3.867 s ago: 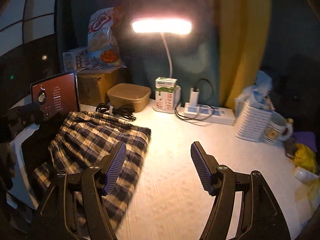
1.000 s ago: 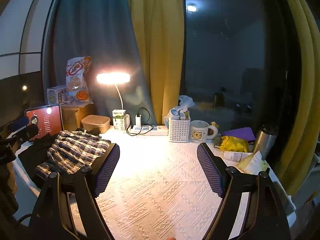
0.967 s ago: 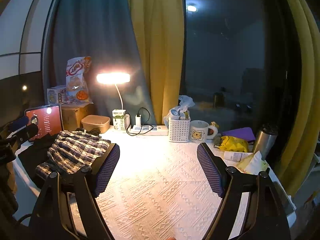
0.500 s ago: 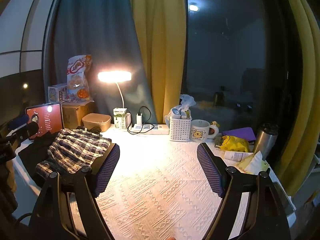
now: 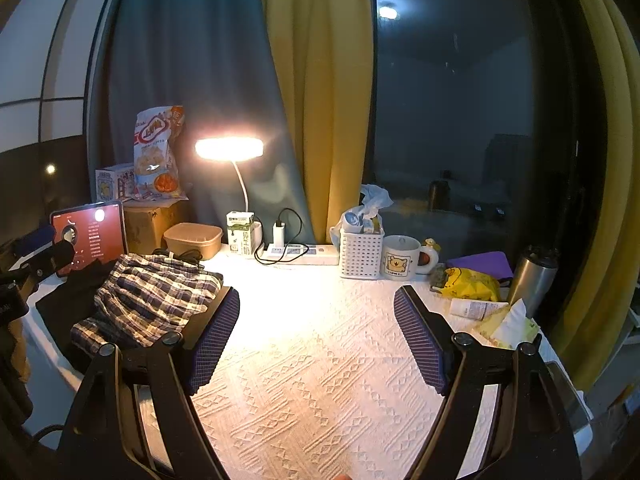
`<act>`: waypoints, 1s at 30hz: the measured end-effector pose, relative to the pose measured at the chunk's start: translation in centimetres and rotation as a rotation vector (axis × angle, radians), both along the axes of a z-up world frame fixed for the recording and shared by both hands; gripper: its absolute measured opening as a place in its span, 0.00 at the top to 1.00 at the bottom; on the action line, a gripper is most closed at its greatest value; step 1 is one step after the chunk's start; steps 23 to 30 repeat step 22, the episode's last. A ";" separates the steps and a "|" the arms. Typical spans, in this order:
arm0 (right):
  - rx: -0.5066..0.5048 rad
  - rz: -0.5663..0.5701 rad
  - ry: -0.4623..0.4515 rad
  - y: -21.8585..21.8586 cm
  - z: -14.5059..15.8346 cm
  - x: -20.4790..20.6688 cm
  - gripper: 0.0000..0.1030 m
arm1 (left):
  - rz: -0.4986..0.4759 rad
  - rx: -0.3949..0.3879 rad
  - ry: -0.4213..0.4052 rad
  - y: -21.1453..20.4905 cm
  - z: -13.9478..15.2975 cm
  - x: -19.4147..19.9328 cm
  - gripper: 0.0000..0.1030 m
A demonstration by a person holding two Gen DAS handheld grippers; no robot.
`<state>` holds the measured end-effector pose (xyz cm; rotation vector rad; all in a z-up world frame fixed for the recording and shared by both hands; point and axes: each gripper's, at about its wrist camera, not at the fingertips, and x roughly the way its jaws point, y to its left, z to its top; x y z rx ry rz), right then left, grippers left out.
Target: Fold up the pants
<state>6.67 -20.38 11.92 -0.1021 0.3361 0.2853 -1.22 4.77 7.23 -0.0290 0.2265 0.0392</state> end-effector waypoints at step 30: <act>-0.007 0.002 0.010 -0.2 -0.4 0.2 0.20 | -0.003 0.009 -0.006 -0.2 -0.1 -0.1 0.14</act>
